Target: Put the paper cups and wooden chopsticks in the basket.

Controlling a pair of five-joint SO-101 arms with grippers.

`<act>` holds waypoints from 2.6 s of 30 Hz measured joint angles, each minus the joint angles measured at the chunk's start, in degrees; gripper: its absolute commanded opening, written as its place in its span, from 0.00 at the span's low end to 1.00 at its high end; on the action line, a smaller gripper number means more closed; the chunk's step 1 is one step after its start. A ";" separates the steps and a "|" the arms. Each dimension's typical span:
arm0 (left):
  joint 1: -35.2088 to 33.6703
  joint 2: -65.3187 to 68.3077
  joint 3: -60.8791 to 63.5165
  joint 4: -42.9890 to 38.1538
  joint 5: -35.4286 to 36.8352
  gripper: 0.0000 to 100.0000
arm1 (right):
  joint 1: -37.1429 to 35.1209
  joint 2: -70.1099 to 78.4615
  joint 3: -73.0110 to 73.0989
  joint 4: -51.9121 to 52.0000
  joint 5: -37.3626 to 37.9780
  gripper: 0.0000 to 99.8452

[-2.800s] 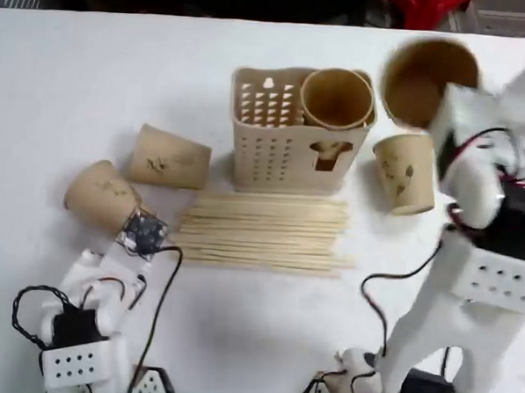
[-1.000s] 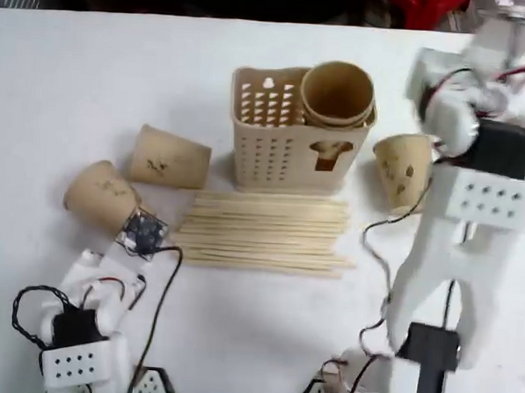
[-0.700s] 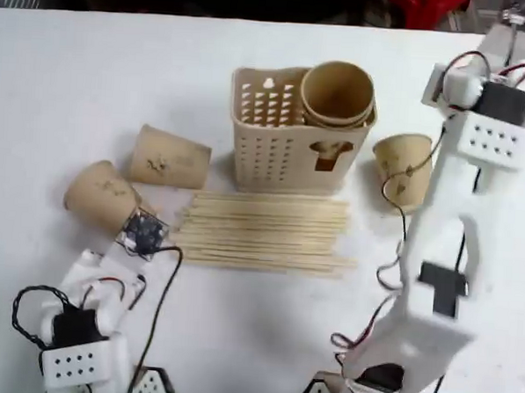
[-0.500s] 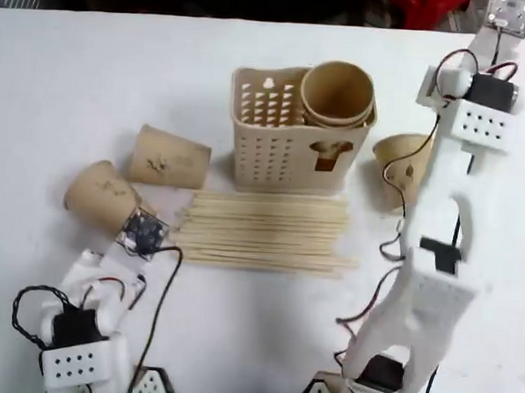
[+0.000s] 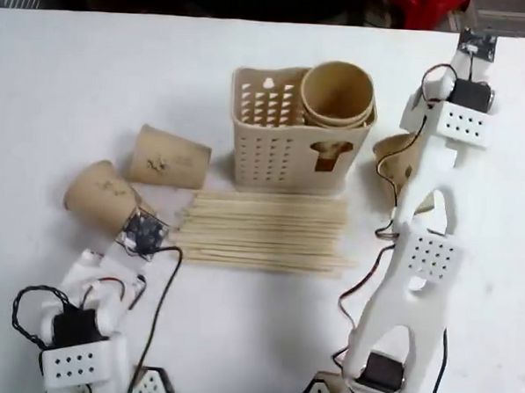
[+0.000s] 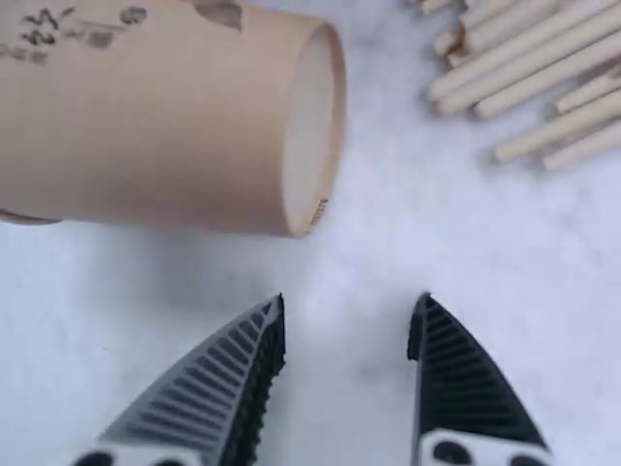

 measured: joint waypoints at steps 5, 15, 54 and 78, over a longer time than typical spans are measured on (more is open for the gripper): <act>0.00 0.00 0.00 0.00 0.00 0.21 | -0.09 2.37 -1.93 4.22 2.11 0.12; 0.00 0.00 0.00 0.00 0.00 0.21 | 5.19 0.18 -1.93 8.62 7.03 0.02; 0.00 0.00 0.00 0.00 0.00 0.21 | -20.40 -63.74 28.48 -14.95 -1.14 0.02; 0.00 0.00 0.00 0.00 0.00 0.21 | -17.23 -47.91 34.81 -12.40 -6.68 0.25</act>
